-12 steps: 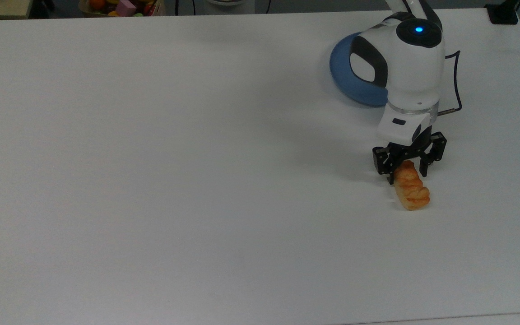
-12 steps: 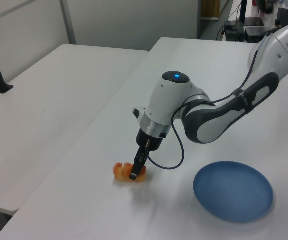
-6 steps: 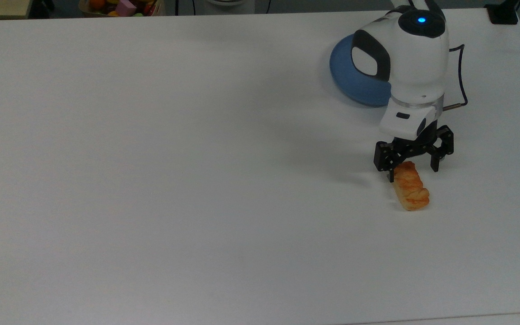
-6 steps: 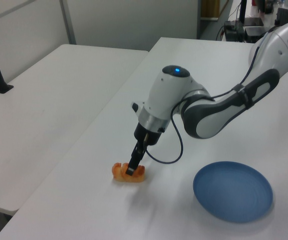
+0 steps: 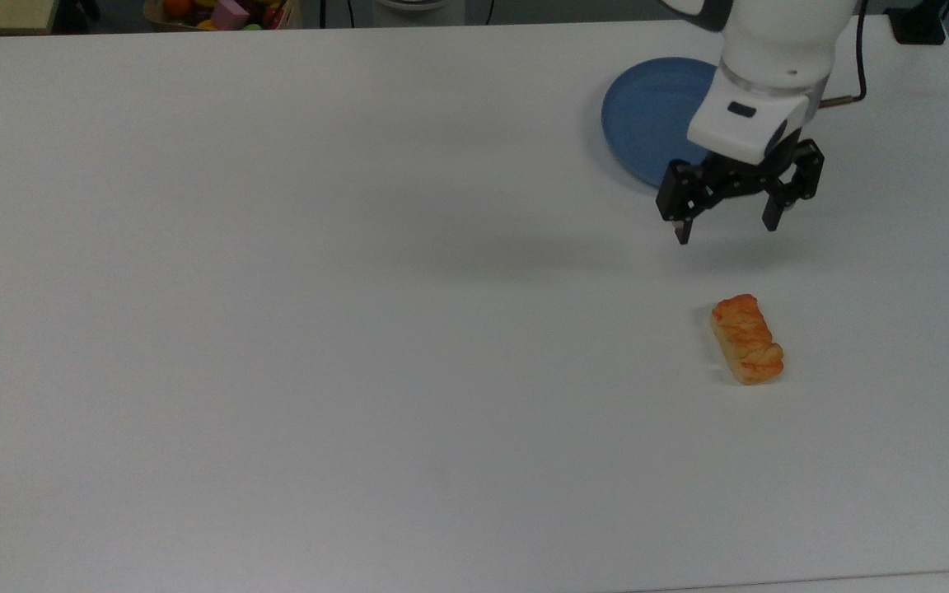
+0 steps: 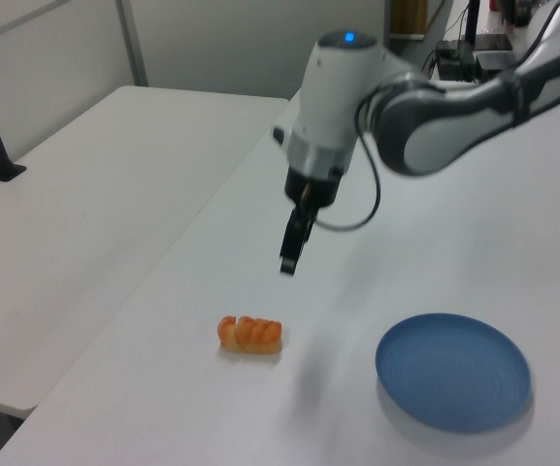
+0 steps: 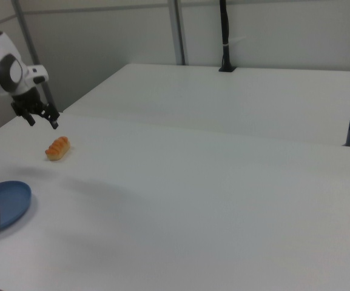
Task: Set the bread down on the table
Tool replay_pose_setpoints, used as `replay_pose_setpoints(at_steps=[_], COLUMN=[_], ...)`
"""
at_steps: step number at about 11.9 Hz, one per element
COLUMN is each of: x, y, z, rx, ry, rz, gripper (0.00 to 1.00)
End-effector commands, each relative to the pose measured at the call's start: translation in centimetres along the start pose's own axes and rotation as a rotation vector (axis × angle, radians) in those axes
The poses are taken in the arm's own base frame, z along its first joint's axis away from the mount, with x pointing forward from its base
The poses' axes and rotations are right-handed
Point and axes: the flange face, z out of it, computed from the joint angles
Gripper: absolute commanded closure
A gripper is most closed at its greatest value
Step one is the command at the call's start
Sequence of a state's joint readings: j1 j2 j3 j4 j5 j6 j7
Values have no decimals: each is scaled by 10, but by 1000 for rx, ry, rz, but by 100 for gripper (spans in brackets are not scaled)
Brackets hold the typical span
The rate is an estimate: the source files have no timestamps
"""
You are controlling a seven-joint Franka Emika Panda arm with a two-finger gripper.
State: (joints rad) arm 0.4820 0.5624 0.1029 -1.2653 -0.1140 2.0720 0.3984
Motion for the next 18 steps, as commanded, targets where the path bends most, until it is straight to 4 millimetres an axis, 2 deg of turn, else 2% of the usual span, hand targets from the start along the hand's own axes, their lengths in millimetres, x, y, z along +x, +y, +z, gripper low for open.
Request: replay_pose_setpoints(at_steps=[1,3,5,7,10,11,13,14,16,18], x=[-41,-58,-77,-95,-115,-124,-128,-128,-124,-114], y=[47,86,119,149,199,207,231,236,247,254], z=[-93,-147,-185,-217,-249,-257,-257,-256,-247,-238], rx=[-50,-39,-63,-75,-96,-83,-82,-73,-53,13], ry=[-77,-165,-185,-181,-208,-210,-230,-233,-229,-188], rz=[49,127,173,223,304,318,361,360,328,213], gripper=[0,0,0,0,0,0,0,0,0,0])
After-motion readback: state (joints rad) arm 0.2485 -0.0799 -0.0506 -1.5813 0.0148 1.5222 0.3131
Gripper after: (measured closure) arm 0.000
